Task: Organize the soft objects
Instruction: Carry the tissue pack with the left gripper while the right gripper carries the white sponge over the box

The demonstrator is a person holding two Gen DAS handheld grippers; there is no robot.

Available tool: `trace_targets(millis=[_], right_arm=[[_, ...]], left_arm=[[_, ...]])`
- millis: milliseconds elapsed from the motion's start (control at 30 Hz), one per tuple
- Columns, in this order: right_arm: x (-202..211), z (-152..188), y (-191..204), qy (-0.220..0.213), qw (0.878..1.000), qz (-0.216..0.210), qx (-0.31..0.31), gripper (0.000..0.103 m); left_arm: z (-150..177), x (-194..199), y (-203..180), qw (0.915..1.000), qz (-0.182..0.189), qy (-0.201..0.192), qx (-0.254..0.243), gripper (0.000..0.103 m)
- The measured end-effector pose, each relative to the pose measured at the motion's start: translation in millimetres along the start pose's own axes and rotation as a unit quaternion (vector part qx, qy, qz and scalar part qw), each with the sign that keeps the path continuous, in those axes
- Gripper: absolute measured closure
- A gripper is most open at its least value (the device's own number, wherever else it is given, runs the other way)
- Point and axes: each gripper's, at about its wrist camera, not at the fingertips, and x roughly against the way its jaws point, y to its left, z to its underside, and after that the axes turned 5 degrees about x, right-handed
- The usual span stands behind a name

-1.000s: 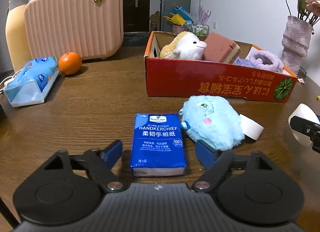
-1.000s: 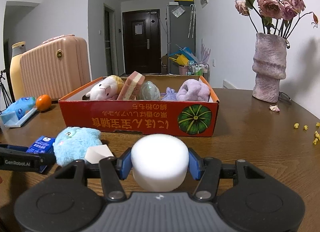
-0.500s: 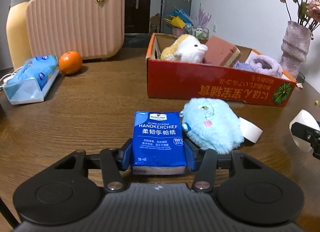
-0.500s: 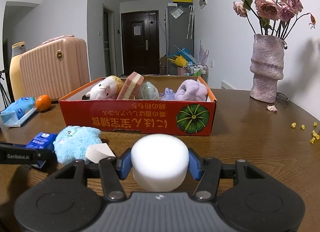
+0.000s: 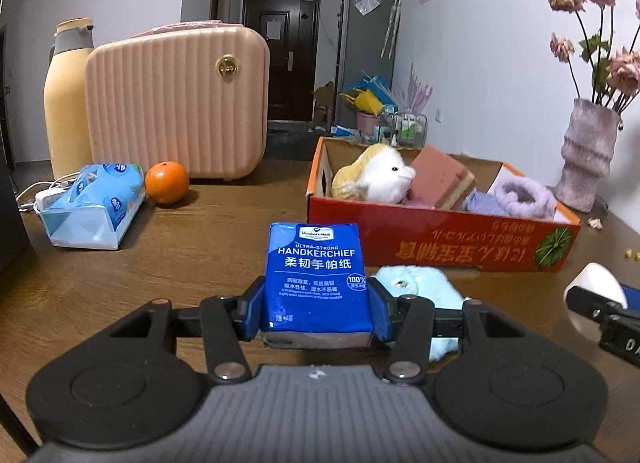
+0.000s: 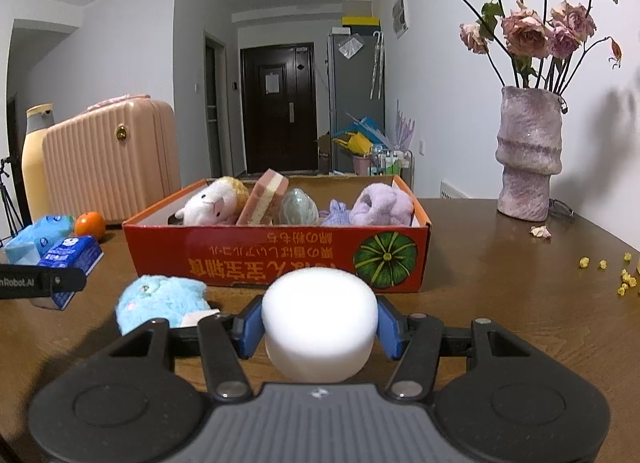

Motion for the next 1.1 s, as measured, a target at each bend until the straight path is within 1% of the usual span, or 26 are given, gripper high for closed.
trace_targets(millis=[367, 667, 1100], right_arm=[[-7.1, -9.5, 12.0, -0.036, 0.999, 0.004, 0.003, 0.047], [-19.0, -19.3, 9.9, -0.061, 0.998, 0.012, -0.01, 0.047], [-44.2, -35.1, 7.1, -0.089, 0.996, 0.025, -0.013, 0.047]], left_arm=[[-9.0, 7.2, -20.2, 0.9995, 0.014, -0.027, 0.002, 0.051], [-23.4, 0.3, -34.4, 0.9987, 0.023, -0.045, 0.013, 0.051], [-39.9, -18.8, -56.7, 0.9974, 0.027, -0.066, 0.01, 0.05]])
